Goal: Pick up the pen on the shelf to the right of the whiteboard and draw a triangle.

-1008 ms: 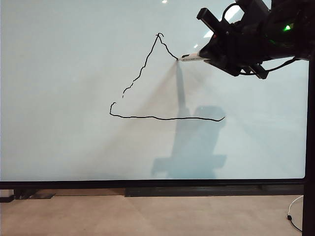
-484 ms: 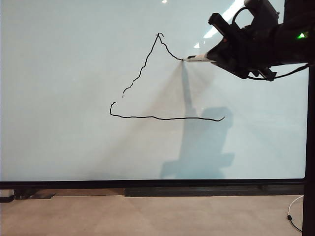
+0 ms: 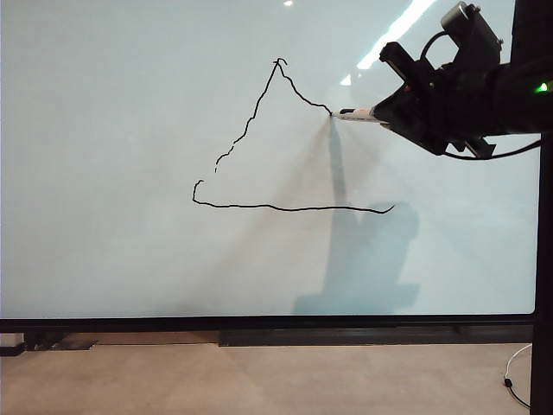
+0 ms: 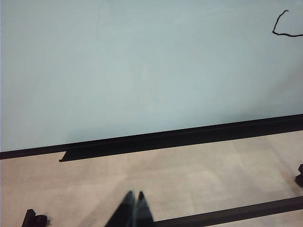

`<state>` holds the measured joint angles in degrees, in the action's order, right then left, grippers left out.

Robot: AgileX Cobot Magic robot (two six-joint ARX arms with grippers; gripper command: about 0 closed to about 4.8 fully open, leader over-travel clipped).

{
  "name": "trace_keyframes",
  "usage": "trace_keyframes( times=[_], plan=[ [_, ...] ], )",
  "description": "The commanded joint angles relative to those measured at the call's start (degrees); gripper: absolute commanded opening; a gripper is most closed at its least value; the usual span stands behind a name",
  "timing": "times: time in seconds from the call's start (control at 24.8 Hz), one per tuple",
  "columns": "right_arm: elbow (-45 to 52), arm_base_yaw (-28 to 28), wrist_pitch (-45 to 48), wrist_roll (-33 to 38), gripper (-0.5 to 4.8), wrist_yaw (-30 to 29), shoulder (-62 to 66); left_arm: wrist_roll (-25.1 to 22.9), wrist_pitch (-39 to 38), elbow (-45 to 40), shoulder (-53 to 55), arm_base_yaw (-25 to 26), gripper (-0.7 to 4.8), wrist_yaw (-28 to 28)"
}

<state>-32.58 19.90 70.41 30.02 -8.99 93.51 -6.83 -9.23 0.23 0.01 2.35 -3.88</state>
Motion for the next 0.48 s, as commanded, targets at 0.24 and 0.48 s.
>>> trace_keyframes(
  times=[0.24,0.48],
  plan=[
    [0.3,-0.2,2.1,1.2,-0.06,1.5,2.9,0.0,-0.2,0.2,0.0,0.0,-0.05,-0.2],
    [3.5,-2.0,4.9,1.4,-0.06,1.8,2.9,0.0,-0.2,0.2,0.0,0.0,-0.05,-0.2]
  ],
)
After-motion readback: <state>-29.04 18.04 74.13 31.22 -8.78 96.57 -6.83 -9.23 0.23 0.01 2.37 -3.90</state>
